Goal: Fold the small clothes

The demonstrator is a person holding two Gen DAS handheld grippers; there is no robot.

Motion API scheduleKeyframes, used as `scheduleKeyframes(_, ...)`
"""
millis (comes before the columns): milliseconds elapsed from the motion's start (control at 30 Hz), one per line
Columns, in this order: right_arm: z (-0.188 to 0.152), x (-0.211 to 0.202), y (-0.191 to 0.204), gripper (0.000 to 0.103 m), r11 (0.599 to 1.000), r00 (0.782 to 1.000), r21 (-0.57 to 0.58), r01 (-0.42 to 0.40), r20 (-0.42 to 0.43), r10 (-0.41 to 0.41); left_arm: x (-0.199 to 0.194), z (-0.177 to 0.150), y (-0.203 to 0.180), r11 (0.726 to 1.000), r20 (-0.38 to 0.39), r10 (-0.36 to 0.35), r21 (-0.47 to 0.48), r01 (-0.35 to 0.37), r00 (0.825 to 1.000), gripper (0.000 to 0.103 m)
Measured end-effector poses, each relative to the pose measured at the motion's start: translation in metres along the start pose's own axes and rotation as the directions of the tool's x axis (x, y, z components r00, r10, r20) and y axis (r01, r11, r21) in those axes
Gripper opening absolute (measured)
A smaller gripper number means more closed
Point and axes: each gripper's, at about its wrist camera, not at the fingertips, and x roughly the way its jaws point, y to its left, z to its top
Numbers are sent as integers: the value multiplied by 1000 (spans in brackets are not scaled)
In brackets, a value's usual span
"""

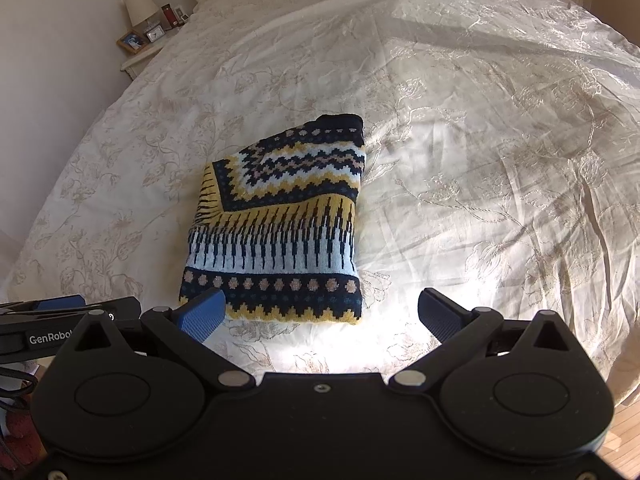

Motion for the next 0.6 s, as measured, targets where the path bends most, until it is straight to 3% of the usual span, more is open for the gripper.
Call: scheduleKeyframes(600, -2, -3, -2, 102, 1000, 1000, 8, -11, 2, 11, -2, -2, -2, 1000, -4, 4, -7, -5, 1000, 78)
